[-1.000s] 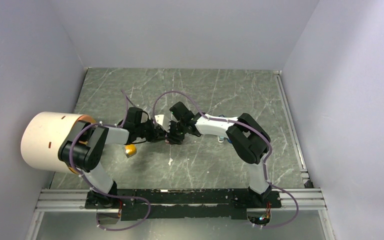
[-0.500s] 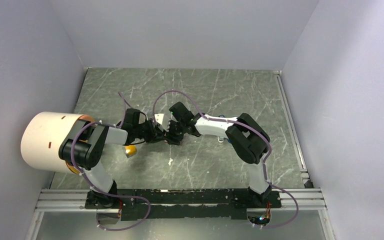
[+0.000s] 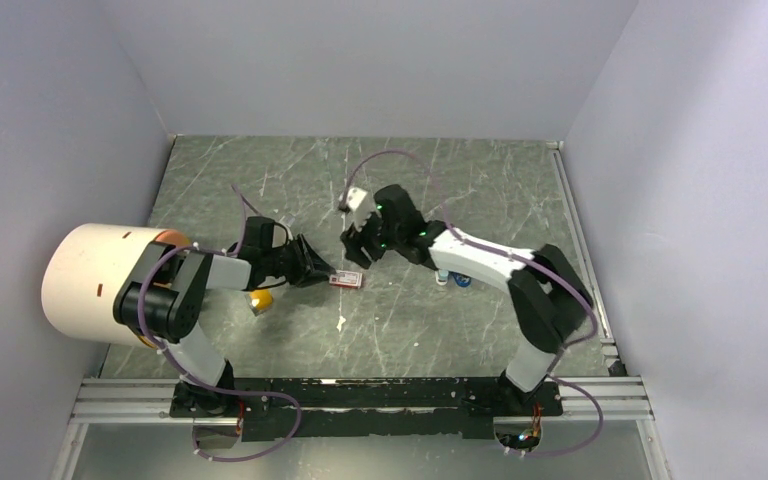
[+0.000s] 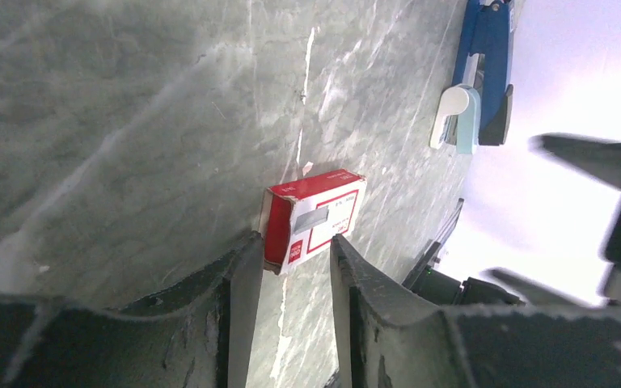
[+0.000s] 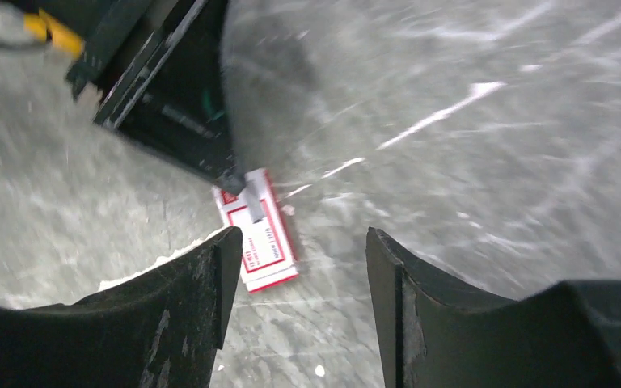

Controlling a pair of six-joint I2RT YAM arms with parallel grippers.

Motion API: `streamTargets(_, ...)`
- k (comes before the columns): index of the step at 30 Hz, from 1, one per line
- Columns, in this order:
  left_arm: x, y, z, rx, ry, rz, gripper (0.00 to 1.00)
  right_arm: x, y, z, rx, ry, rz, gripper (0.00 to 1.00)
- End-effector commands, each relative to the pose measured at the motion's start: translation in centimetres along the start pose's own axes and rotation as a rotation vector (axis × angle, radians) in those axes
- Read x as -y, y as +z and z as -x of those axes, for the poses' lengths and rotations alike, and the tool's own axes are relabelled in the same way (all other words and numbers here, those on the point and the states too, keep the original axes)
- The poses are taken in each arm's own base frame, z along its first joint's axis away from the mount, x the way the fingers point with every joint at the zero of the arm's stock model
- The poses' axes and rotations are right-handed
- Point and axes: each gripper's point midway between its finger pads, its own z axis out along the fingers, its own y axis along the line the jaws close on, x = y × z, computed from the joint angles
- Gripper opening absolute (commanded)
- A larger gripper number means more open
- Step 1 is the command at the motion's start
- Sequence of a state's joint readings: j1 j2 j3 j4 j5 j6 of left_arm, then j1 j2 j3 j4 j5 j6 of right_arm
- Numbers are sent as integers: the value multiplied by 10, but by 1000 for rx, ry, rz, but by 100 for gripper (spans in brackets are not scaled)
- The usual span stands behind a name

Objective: Load the staples into the stapler

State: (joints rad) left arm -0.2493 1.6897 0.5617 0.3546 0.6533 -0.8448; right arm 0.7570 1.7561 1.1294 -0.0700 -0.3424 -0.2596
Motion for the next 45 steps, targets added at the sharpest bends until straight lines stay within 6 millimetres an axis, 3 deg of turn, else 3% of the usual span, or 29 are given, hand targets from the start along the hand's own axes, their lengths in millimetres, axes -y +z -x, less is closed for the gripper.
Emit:
streamTargets(1, 9, -5, 3, 0, 52, -16, 40, 39, -45, 53, 234, 238, -263, 61)
streamTargets(5, 7, -2, -1, -16, 51, -27, 38, 50, -57, 39, 194, 413, -367, 61)
streamTargets(8, 10, 2, 0, -27, 61, -47, 37, 30, -49, 25, 169, 402, -265, 61)
streamTargets(11, 16, 5, 3, -33, 71, -69, 36, 4, -39, 13, 131, 229, -100, 63)
streamTargets(15, 17, 5, 3, -51, 100, -63, 35, -14, -24, -5, 68, -33, 39, 66)
streamTargets(23, 8, 11, -5, -92, 76, -69, 32, -34, 8, -28, -8, -206, 143, 67)
streamTargets(30, 3, 12, -7, -110, 84, -46, 32, -30, 27, -39, -41, -222, 135, 67)
streamTargets(39, -5, 13, -5, -117, 89, 5, 27, -18, 40, -48, -83, -275, 112, 59)
streamTargets(45, -3, 14, -10, -135, 86, -12, 26, -16, 43, -56, -115, -284, 116, 39)
